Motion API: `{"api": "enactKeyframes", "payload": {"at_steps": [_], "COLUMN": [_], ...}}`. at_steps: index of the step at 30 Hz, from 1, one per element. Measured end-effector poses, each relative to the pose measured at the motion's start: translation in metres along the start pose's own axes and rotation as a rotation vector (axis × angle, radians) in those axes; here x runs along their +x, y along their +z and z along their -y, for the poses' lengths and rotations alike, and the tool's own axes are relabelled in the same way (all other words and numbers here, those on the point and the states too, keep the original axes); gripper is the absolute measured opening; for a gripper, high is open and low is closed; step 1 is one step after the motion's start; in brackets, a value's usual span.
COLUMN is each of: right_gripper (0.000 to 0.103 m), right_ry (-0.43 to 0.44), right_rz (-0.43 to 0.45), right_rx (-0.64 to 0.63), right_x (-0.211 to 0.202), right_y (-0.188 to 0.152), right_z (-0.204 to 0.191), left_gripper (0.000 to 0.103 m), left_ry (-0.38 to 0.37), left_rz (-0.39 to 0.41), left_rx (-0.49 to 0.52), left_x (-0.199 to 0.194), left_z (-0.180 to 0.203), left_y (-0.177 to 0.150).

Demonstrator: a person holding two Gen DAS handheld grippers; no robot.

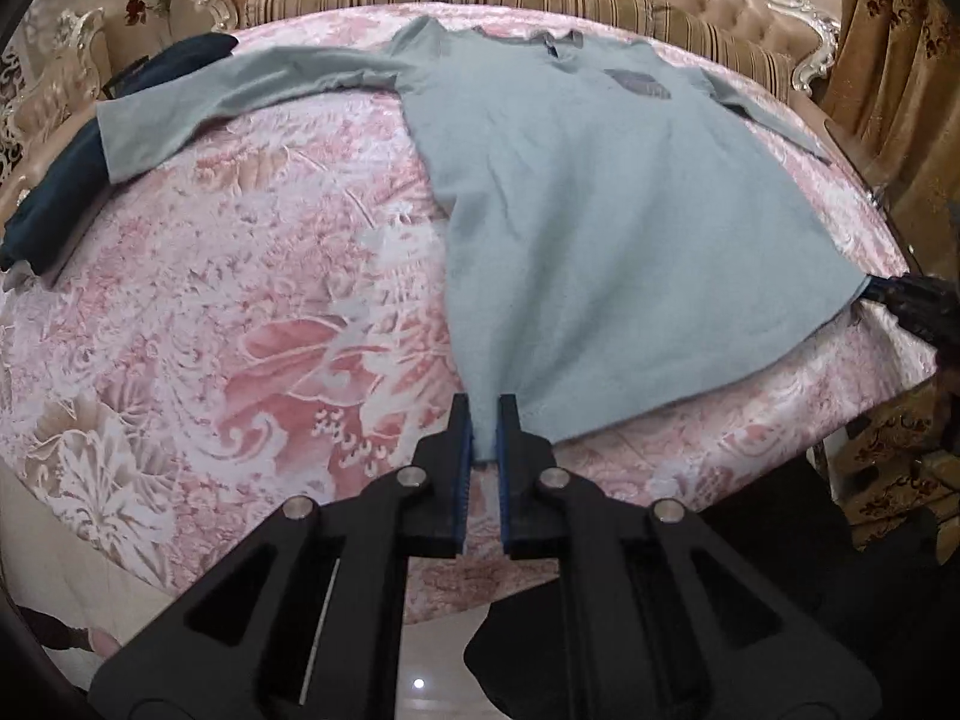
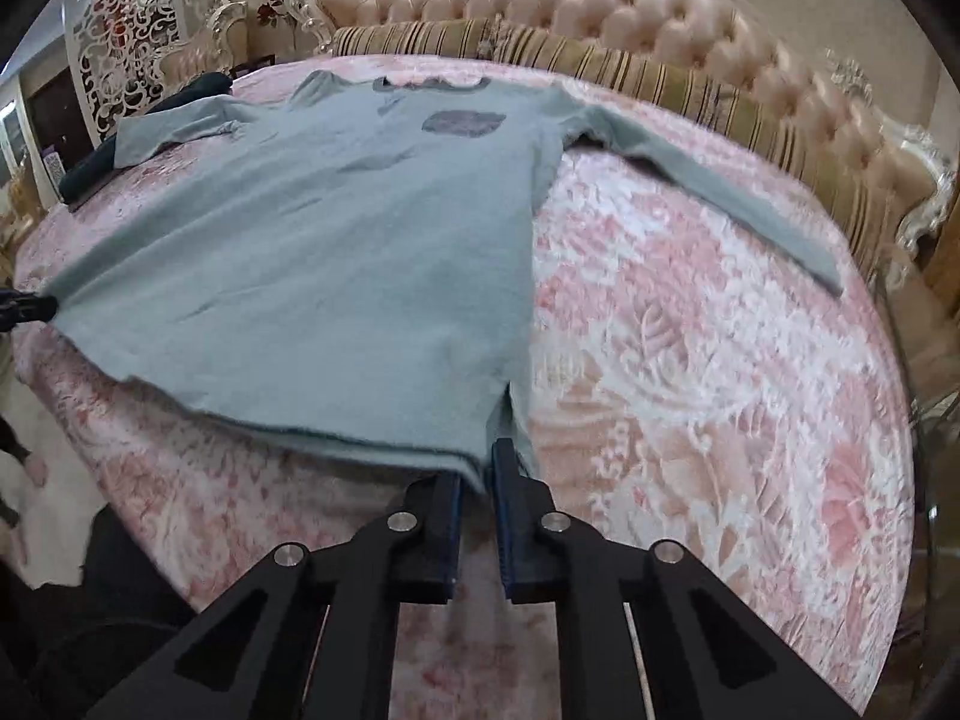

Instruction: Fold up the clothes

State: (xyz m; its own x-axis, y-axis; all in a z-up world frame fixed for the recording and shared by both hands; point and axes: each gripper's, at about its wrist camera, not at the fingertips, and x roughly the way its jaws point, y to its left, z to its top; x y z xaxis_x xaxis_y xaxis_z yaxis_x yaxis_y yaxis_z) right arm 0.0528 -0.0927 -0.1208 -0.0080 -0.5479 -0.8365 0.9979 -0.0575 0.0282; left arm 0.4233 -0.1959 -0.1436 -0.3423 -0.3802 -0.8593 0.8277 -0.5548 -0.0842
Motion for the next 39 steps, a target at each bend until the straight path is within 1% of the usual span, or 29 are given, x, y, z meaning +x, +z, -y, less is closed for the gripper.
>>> {"api": "enactKeyframes", "payload": {"at_steps": [2,4,5,7,9,10,11,12,13,14,15,16,17,20,22,24,25,27,28,29,30,31,32,34,36,37,39], "right_gripper": [0.012,0.012,0.012,0.012,0.015,0.024,0.038,0.046,0.059,0.063,0.063,0.064,0.064,0.064,0.064,0.064,0.064,0.063,0.063,0.063,0.062,0.048,0.028,0.024,0.008,0.006,0.006], "right_ry": [0.034,0.041,0.039,0.035,0.066,0.083,0.104,0.134,0.168,0.194,0.231,0.239,0.227,0.205,0.185,0.19,0.182,0.173,0.162,0.144,0.125,0.114,0.111,0.051,-0.021,-0.027,0.023], "right_rz": [-0.017,-0.053,-0.058,-0.068,-0.05,-0.032,-0.017,0.001,0.021,0.037,0.051,0.052,0.047,0.033,0.014,0.005,-0.002,0.003,0.008,0.009,0.005,-0.003,-0.014,-0.019,-0.021,-0.023,-0.025], "right_rx": [0.032,0.061,0.08,0.119,0.178,0.2,0.213,0.224,0.235,0.245,0.247,0.249,0.253,0.251,0.266,0.291,0.285,0.242,0.218,0.199,0.178,0.16,0.146,0.109,0.071,0.074,0.117], "right_x": [-0.009,-0.018,-0.021,-0.027,-0.03,-0.029,-0.027,-0.023,-0.018,-0.012,-0.002,0.01,0.021,0.055,0.074,0.088,0.09,0.088,0.084,0.082,0.081,0.083,0.086,0.086,0.085,0.084,0.083], "right_y": [-0.003,-0.008,-0.01,-0.012,-0.008,-0.003,0.004,0.013,0.024,0.034,0.049,0.062,0.073,0.102,0.114,0.121,0.123,0.123,0.122,0.121,0.118,0.117,0.116,0.114,0.112,0.111,0.108], "right_z": [0.009,0.021,0.028,0.043,0.056,0.061,0.063,0.066,0.068,0.07,0.073,0.076,0.078,0.083,0.086,0.089,0.086,0.078,0.074,0.071,0.068,0.066,0.065,0.062,0.059,0.061,0.07], "left_gripper": [0.009,0.01,0.013,0.015,0.022,0.029,0.035,0.038,0.047,0.054,0.055,0.056,0.056,0.056,0.056,0.056,0.052,0.051,0.051,0.05,0.047,0.027,0.008,0.007,0.008,0.008,0.008], "left_ry": [0.003,-0.01,-0.016,-0.029,-0.036,-0.026,-0.017,-0.021,-0.021,-0.022,-0.023,-0.035,-0.048,-0.055,-0.068,-0.081,-0.088,-0.097,-0.085,-0.056,-0.028,-0.006,0.016,0.058,0.069,0.067,0.062], "left_rz": [-0.005,-0.009,-0.011,-0.014,-0.016,-0.007,0.002,0.023,0.058,0.093,0.128,0.156,0.184,0.209,0.181,0.152,0.137,0.105,0.083,0.067,0.052,0.051,0.05,0.048,0.051,0.051,0.053], "left_rx": [-0.015,-0.027,-0.032,-0.045,-0.072,-0.077,-0.083,-0.095,-0.099,-0.103,-0.106,-0.094,-0.082,-0.085,-0.096,-0.107,-0.112,-0.1,-0.101,-0.098,-0.094,-0.079,-0.064,-0.034,-0.028,-0.036,-0.037], "left_x": [-0.001,-0.002,-0.002,-0.003,-0.008,-0.013,-0.017,-0.024,-0.029,-0.033,-0.038,-0.035,-0.033,-0.008,0.012,0.033,0.043,0.052,0.056,0.058,0.06,0.06,0.059,0.058,0.056,0.054,0.051], "left_z": [-0.006,-0.009,-0.01,-0.013,-0.021,-0.024,-0.028,-0.033,-0.037,-0.04,-0.044,-0.045,-0.047,-0.055,-0.056,-0.056,-0.056,-0.049,-0.047,-0.045,-0.043,-0.041,-0.038,-0.034,-0.038,-0.039,-0.041], "left_y": [0.0,-0.001,-0.002,-0.003,-0.005,-0.005,-0.005,-0.003,0.003,0.01,0.016,0.028,0.039,0.077,0.092,0.107,0.114,0.112,0.109,0.105,0.101,0.099,0.097,0.094,0.09,0.089,0.09]}}
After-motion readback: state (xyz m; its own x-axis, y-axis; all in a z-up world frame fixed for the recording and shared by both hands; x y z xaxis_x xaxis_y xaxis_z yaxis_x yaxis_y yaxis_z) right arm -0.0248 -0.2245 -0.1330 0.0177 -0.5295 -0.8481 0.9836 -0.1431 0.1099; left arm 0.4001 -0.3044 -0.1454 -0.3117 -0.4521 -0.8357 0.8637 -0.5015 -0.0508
